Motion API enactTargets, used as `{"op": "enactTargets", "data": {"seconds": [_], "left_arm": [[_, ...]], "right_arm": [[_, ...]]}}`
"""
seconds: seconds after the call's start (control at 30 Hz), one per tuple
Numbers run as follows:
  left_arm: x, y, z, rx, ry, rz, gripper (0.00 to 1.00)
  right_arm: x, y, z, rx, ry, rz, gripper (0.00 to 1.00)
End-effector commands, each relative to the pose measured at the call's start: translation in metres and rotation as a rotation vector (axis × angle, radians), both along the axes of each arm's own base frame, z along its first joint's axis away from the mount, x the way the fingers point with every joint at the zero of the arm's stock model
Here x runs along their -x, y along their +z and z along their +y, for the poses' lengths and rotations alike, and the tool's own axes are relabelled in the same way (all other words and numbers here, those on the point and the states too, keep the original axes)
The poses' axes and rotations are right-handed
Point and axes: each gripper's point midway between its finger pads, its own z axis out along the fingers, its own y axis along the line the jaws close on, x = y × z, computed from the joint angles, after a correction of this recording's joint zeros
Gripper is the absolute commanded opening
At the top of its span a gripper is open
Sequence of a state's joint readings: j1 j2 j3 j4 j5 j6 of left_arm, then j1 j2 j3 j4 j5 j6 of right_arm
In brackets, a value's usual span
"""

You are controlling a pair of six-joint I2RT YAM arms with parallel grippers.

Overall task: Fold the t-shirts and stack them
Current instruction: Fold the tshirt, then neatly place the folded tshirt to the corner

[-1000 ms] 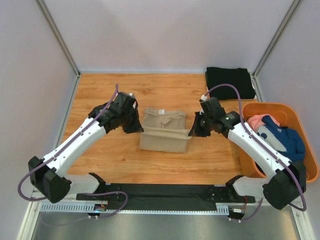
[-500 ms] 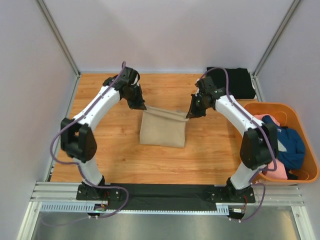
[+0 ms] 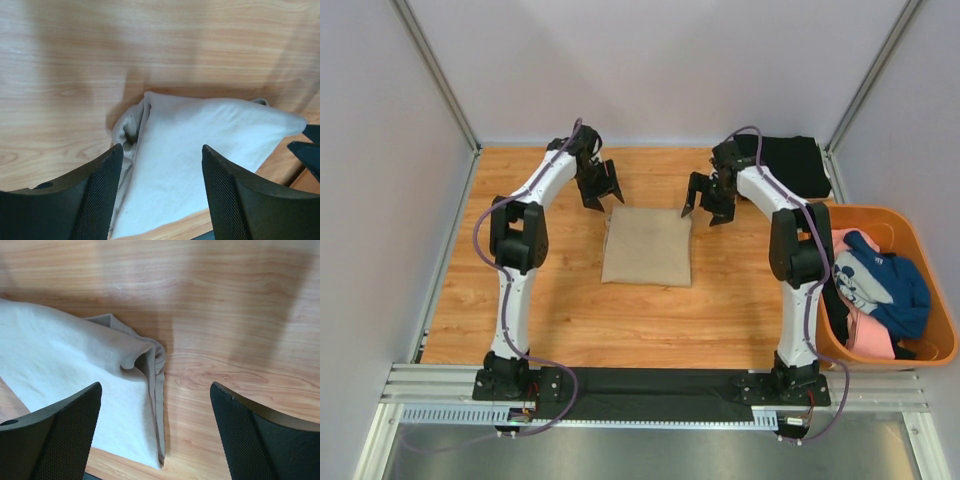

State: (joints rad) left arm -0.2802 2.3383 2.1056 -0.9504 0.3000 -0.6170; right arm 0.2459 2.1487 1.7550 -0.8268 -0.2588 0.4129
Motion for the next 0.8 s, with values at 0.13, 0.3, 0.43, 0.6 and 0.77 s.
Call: {"op": "enactTargets", "data": {"seconds": [0.13,0.3,0.43,0.6,0.77], "left_arm": [[0.030,0.102,0.028,-0.060,-0.028,-0.182,0.71],[0.091,0.092,0.054,-0.131,-0.042,-0.132,0.69],[0.140,0.104,0.076,-0.160,-0.043,-0.192,0.67],[0.192,0.089,0.103,-0.233,-0.036,-0.187,0.67],[0.225,0.095,0.116,-0.239,-0.027,-0.235,0.67]], "right_arm": [[0.018,0.036,0.004,-0.178,0.042,-0.141,0.92],[0.029,0.017,0.014,-0.244,0.079,-0.119,0.91],[0.019,-0.005,0.018,-0.260,0.088,-0.095,0.88],[0.010,-0.028,0.029,-0.273,0.080,-0.065,0.73],[0.026,-0.056,0.062,-0.297,0.122,-0.016,0.40]]}}
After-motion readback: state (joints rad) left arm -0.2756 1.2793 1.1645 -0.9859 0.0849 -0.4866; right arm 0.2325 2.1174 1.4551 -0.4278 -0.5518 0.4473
